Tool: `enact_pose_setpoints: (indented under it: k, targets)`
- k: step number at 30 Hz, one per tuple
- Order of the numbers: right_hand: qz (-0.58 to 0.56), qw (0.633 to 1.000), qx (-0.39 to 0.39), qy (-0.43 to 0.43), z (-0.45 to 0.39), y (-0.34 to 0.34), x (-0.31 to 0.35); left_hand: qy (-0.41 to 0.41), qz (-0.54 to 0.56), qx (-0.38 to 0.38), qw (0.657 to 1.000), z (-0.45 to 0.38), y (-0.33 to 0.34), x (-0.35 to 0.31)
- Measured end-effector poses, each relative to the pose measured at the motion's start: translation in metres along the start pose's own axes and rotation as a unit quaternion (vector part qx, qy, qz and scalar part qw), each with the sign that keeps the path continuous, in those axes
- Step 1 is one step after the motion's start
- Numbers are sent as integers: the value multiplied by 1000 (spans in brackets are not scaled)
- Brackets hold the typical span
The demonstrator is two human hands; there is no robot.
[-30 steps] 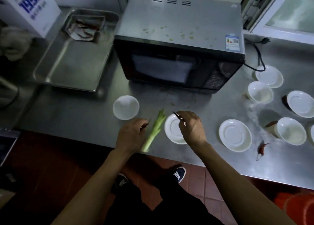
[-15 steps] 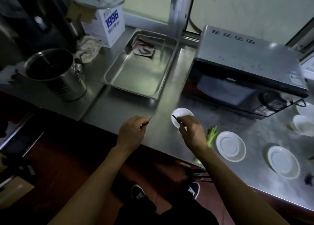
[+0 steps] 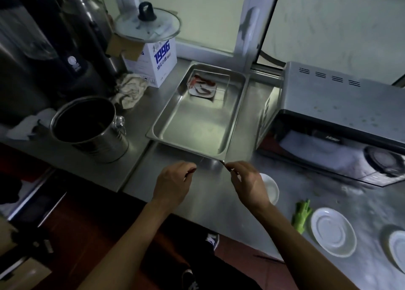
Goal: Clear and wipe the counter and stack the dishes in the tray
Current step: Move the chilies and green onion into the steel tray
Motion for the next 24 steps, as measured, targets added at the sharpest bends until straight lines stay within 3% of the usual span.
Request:
enact_pose_setpoints:
  k: [9,24]
  targets:
    - [-53,998,-29,28,-95,39,-33,-12,-58,24,998,-104,-2,32]
    - [-20,994,-59,91,-213,62,-69,21,36,73,996,-279,24,54]
Point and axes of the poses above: each hand's wrist, its own z-axis away from the middle knuckle, its own y-axis out of the palm, x = y × z, the point moved 9 cm from there along -z, towards the middle knuckle, and after that the axes turned 8 degrees about z, right-handed, at the moved point
